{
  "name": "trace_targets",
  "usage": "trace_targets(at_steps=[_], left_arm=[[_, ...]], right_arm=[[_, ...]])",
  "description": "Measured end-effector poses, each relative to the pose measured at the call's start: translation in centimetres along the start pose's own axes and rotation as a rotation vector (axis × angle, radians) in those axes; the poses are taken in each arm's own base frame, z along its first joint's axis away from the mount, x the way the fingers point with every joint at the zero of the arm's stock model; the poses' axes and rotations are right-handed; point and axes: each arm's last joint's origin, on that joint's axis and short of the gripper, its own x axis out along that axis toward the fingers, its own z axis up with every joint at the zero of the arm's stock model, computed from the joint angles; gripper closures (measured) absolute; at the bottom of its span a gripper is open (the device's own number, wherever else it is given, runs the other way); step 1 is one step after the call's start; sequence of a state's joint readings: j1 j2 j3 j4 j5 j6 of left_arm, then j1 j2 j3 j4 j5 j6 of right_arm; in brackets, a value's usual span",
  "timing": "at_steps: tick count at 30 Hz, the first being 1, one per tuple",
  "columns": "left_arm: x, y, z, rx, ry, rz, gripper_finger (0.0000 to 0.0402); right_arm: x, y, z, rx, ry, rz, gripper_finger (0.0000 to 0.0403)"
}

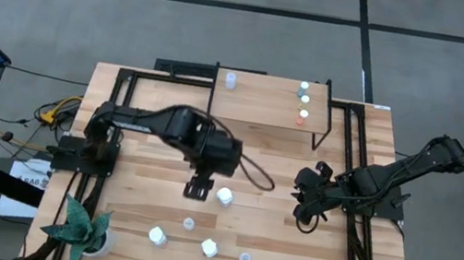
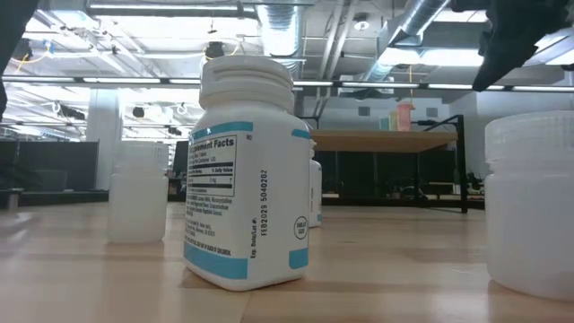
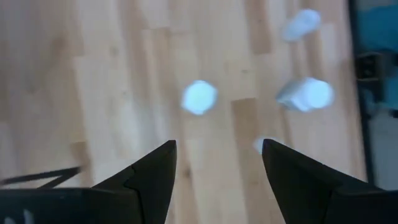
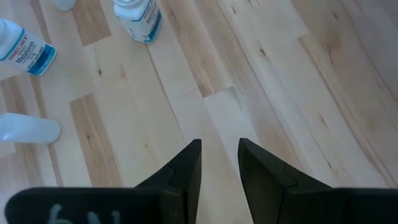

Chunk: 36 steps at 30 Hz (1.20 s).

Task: Pick and place medicine bottles onto shelf by color
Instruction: Put the top white small pill bottle on the shelf

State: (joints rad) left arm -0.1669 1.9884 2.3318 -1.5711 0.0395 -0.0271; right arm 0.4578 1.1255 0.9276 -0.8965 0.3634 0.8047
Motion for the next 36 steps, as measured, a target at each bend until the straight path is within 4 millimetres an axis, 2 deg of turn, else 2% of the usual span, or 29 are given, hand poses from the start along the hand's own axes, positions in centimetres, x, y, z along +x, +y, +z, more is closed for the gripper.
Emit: trace_targets(at_steps=[5, 10, 12, 16, 20, 26, 32, 36], left_arm=[[0.0, -2.1, -0.1, 0.084, 0.005, -0.105, 0.0176], [-0.5, -2.8, -0.7, 0.111, 0.003, -0.112, 0.0176], [-1.3, -2.9, -1.7, 0.110, 0.004, -0.112, 0.0176], [-2.6, -2.9, -5.2, 0.041, 0.049, -0.094, 0.0176], [-2.2, -3.5, -8.3, -0.082, 0.010, 0.016, 0.0176], [2.0, -5.2, -11.7, -0.107, -0.059, -0.004, 0.0176], [7.4, -6.0, -13.2, -0.150, -0.146, -0.021, 0.0176], [10.1, -6.5, -13.9, -0.174, -0.159, -0.044, 0.0176]], right_arm=[[0.0, -0.1, -0.1, -0.007, 0.014, -0.014, 0.0276], [0.0, -0.2, -0.2, -0.008, 0.022, -0.015, 0.0276], [0.0, -0.2, -0.2, -0.002, 0.031, -0.008, 0.0276], [0.0, -0.1, -0.3, 0.030, 0.039, -0.003, 0.0276], [-0.1, 0.1, -0.5, 0.033, 0.040, 0.007, 0.0276], [-0.3, 0.5, -0.9, 0.010, 0.043, 0.022, 0.0276], [-0.5, 0.8, -1.1, -0.005, 0.044, 0.033, 0.0276], [-0.5, 0.8, -1.2, -0.009, 0.043, 0.036, 0.0276]])
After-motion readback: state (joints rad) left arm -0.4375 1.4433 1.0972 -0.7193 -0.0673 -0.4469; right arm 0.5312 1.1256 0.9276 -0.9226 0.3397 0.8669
